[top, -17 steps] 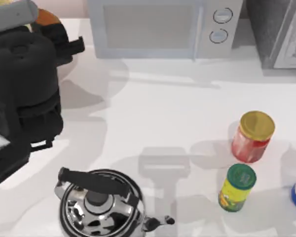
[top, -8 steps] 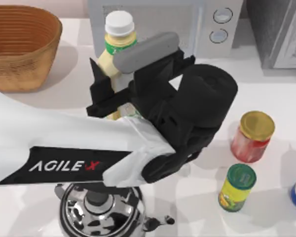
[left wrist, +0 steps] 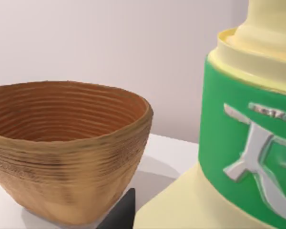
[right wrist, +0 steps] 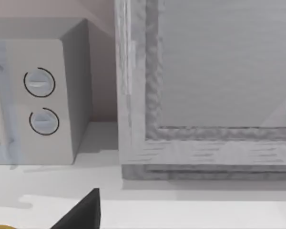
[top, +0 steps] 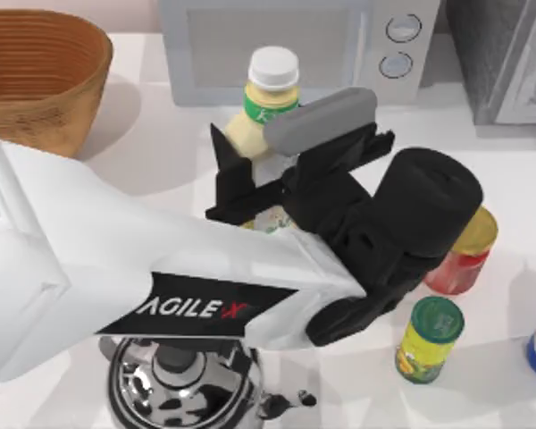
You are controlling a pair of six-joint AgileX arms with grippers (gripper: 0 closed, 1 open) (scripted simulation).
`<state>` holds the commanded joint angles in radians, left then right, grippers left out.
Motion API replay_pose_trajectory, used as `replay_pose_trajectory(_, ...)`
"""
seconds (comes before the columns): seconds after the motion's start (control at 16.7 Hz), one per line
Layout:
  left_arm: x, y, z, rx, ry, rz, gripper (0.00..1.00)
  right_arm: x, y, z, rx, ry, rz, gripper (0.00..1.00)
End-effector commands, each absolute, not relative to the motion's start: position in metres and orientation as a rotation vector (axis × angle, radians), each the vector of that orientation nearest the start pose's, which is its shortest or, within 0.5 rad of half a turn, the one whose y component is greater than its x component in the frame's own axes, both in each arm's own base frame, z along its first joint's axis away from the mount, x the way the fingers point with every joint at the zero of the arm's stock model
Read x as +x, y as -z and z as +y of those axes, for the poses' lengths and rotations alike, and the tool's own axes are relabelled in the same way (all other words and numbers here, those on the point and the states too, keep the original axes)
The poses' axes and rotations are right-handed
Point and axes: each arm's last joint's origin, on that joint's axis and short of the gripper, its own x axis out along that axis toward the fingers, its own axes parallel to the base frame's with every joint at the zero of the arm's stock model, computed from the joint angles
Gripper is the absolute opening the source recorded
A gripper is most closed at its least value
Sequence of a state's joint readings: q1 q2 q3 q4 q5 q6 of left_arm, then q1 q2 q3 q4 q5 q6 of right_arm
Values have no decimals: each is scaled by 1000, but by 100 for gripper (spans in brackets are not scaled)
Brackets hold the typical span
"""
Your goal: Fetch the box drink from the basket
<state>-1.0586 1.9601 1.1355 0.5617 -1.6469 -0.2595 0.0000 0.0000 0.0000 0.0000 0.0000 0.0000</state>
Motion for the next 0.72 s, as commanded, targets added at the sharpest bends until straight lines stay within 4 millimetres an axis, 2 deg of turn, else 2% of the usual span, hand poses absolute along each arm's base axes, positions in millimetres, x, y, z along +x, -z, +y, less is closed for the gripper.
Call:
replay_pose_trajectory(0.06,231,-182,-336,72,-553,25,0,106,-160,-1,0,0,0,100)
replay_pose_trajectory(0.18,233,-179,-333,69,-553,28,0,106,-160,-1,0,0,0,100)
replay_pose_trajectory(0.54,254,-151,-314,14,-595,23,0,106,-160,-1,0,0,0,100)
replay_pose_trajectory(0.72,258,-139,-308,-3,-617,15,0,106,-160,-1,0,0,0,100)
